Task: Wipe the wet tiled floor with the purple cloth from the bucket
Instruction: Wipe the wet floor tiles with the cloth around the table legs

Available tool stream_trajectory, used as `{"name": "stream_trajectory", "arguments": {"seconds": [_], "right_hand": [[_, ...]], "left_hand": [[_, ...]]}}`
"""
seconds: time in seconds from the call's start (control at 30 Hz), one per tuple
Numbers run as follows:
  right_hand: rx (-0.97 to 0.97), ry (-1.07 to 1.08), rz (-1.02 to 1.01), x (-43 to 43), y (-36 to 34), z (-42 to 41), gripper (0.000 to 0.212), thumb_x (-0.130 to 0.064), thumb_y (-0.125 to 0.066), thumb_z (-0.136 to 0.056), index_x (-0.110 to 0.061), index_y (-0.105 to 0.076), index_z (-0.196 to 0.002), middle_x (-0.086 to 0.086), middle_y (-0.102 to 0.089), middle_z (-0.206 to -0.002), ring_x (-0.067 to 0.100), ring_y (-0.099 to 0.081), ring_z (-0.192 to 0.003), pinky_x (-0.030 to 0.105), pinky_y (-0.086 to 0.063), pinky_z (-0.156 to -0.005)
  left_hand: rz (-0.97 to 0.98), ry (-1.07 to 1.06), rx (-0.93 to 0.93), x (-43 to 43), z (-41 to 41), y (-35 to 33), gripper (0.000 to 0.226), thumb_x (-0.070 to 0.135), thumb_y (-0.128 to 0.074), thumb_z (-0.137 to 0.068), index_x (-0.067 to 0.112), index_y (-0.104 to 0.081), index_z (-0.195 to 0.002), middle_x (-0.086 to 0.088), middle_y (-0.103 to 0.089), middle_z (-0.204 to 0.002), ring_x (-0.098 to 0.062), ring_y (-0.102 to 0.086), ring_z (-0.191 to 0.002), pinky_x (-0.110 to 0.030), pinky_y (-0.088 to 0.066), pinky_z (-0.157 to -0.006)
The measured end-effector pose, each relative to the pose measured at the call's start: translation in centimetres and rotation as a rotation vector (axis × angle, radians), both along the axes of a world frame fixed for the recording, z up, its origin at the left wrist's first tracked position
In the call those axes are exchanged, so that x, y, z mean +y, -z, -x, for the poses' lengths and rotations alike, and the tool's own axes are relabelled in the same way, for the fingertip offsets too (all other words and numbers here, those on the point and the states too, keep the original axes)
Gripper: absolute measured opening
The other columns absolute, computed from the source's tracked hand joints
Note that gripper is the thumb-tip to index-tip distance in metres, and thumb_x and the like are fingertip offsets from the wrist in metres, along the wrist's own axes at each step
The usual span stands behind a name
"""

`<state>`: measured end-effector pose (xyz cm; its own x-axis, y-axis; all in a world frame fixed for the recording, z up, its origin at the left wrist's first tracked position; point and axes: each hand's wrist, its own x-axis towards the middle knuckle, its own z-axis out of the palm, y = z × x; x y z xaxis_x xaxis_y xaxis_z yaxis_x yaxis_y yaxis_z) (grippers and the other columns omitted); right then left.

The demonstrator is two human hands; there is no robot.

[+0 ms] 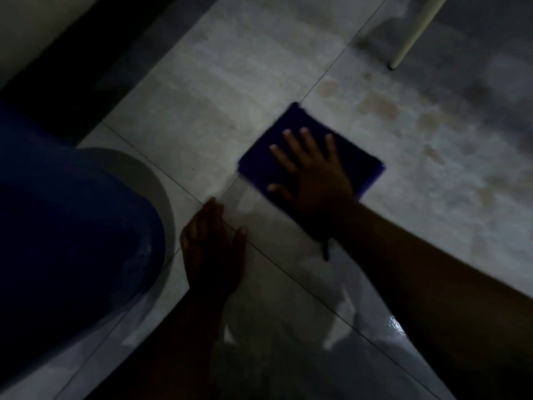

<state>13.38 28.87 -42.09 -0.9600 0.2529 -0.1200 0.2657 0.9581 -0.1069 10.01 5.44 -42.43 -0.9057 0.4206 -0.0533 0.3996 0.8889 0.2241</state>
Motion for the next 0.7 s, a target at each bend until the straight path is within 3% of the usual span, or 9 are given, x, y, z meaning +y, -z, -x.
{"name": "stream_trajectory", "arguments": {"seconds": [0.1, 0.17, 0.23, 0.3, 0.37, 0.5, 0.57, 0.7], "right_hand": [[0.004, -0.331, 0.013, -4.8, 0.5, -3.3, 0.075, -0.072, -0.029, -0.093, -0.031, -0.027, -0.156, 0.004, -0.018, -0.167, 0.033, -0.009, -0.155, 0.063, -0.004, -0.122], [-0.006, -0.485, 0.013, -3.5, 0.7, -8.1, 0.074, -0.073, -0.032, -0.093, -0.033, -0.029, -0.155, 0.0, -0.021, -0.167, 0.03, -0.01, -0.156, 0.06, -0.007, -0.123], [-0.006, -0.489, 0.019, 1.4, 0.8, -12.4, 0.075, -0.075, -0.034, -0.091, -0.036, -0.027, -0.156, -0.003, -0.02, -0.167, 0.028, -0.01, -0.156, 0.058, -0.005, -0.123], [-0.022, -0.336, -0.017, 7.7, 0.6, -14.5, 0.076, -0.075, -0.031, -0.091, -0.037, -0.018, -0.157, 0.001, -0.023, -0.165, 0.032, -0.017, -0.154, 0.06, -0.01, -0.122], [-0.045, -0.123, -0.03, 12.9, 0.0, -12.8, 0.075, -0.075, -0.02, -0.093, -0.038, -0.009, -0.156, 0.005, -0.022, -0.165, 0.035, -0.019, -0.153, 0.06, -0.012, -0.121], [-0.019, 0.194, 0.01, 13.8, 0.1, -0.3, 0.082, -0.078, -0.009, -0.089, -0.034, -0.006, -0.158, 0.004, -0.003, -0.169, 0.03, 0.0, -0.156, 0.054, 0.001, -0.124], [-0.025, 0.159, 0.01, 10.7, 0.3, 5.5, 0.081, -0.075, -0.013, -0.09, -0.032, -0.007, -0.159, 0.004, 0.001, -0.169, 0.031, 0.004, -0.156, 0.054, 0.004, -0.124], [-0.027, -0.284, -0.03, 5.9, 0.7, 5.5, 0.077, -0.072, -0.019, -0.093, -0.031, -0.014, -0.158, 0.004, -0.008, -0.169, 0.03, -0.002, -0.156, 0.053, 0.002, -0.124]], "left_hand": [[-0.136, -0.01, 0.113, 1.3, 1.8, -0.8, 0.063, 0.054, -0.035, -0.095, 0.012, -0.041, -0.141, -0.013, -0.044, -0.15, -0.031, -0.043, -0.137, -0.047, -0.028, -0.114], [-0.14, 0.032, 0.089, 2.5, 2.5, -1.0, 0.068, 0.057, -0.03, -0.095, 0.009, -0.04, -0.143, -0.014, -0.04, -0.153, -0.031, -0.038, -0.141, -0.048, -0.025, -0.118], [-0.084, 0.074, 0.041, 3.7, 2.4, -0.7, 0.073, 0.06, -0.027, -0.094, 0.011, -0.034, -0.147, -0.012, -0.032, -0.158, -0.029, -0.03, -0.147, -0.047, -0.019, -0.122], [-0.037, 0.118, 0.001, 4.7, 2.2, -0.2, 0.077, 0.064, -0.024, -0.092, 0.013, -0.03, -0.15, -0.009, -0.025, -0.162, -0.026, -0.021, -0.151, -0.045, -0.013, -0.124], [-0.027, 0.176, -0.012, 5.6, 1.7, 0.1, 0.079, 0.063, -0.023, -0.092, 0.011, -0.029, -0.151, -0.008, -0.022, -0.163, -0.025, -0.016, -0.153, -0.047, -0.01, -0.125], [-0.017, 0.129, 0.015, 8.2, 0.8, 0.5, 0.081, 0.062, -0.022, -0.093, 0.008, -0.026, -0.153, -0.012, -0.021, -0.164, -0.027, -0.015, -0.153, -0.047, -0.01, -0.125], [-0.01, 0.048, 0.009, 9.4, 0.8, 0.8, 0.084, 0.064, -0.019, -0.093, 0.007, -0.019, -0.154, -0.013, -0.017, -0.164, -0.027, -0.012, -0.153, -0.046, -0.01, -0.125], [0.023, 0.04, 0.017, 9.4, 0.8, 1.8, 0.089, 0.068, -0.014, -0.092, 0.006, -0.01, -0.155, -0.015, -0.014, -0.165, -0.028, -0.009, -0.154, -0.048, -0.01, -0.125]]}}
